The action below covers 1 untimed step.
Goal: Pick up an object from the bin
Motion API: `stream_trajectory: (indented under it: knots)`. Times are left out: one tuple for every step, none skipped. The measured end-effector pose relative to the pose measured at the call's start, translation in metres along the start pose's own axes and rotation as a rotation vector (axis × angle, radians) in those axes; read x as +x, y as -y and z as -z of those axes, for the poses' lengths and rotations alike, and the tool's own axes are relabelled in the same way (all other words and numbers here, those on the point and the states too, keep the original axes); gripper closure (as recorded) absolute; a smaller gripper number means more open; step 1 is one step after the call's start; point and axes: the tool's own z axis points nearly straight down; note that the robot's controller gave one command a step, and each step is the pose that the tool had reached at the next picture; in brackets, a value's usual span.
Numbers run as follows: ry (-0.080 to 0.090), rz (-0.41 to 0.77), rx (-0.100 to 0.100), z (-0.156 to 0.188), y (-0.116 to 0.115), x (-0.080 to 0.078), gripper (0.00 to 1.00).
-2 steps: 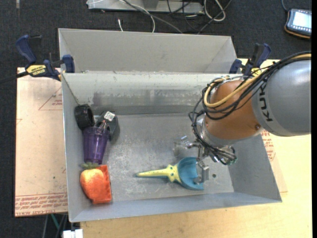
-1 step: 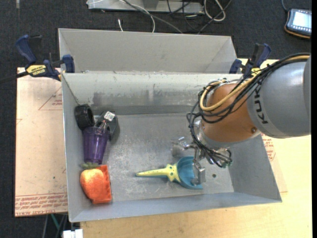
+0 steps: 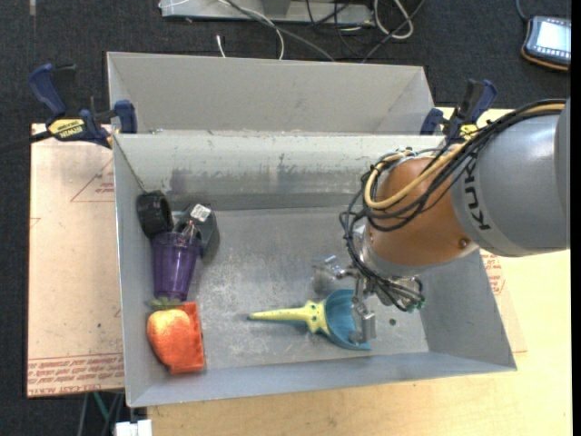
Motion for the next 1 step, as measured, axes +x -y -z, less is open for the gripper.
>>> stream_trajectory:
  knots:
    - [0.005,-0.001,0.002,-0.0004,-0.0024,-0.0125,0.00]
